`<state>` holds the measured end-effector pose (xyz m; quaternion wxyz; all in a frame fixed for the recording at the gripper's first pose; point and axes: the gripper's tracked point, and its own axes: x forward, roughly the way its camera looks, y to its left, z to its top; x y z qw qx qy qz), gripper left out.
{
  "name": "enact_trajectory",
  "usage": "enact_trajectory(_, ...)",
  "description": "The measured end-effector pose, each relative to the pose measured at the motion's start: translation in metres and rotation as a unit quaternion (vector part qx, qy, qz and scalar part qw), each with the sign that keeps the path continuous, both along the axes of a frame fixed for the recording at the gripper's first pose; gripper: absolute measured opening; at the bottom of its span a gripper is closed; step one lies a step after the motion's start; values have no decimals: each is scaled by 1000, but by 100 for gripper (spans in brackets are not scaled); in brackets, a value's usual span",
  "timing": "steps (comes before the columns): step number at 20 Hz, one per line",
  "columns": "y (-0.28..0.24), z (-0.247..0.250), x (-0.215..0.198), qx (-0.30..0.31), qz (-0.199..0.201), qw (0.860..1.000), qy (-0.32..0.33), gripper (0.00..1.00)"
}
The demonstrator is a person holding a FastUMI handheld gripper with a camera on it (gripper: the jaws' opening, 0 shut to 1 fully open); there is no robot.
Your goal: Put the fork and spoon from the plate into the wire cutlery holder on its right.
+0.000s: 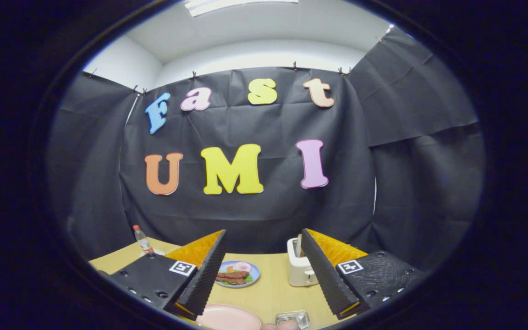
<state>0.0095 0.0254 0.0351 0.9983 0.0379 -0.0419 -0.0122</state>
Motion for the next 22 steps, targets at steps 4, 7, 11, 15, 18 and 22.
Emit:
enact_trajectory(4, 4, 8, -9, -12, -2, 1000, -13, 96)
enact_trajectory(7, 0, 16, -16, -16, -10, 1000, -24, 96)
enact_trajectory(11, 2, 25, -26, -29, -10, 999, -28, 96)
enact_trajectory(15, 9, 37, -37, -33, -5, 999, -41, 96)
enact_trajectory(18, 13, 36, -42, -30, -2, 999, -35, 96)
enact_trajectory(22, 9, 38, -38, -31, -6, 999, -39, 96)
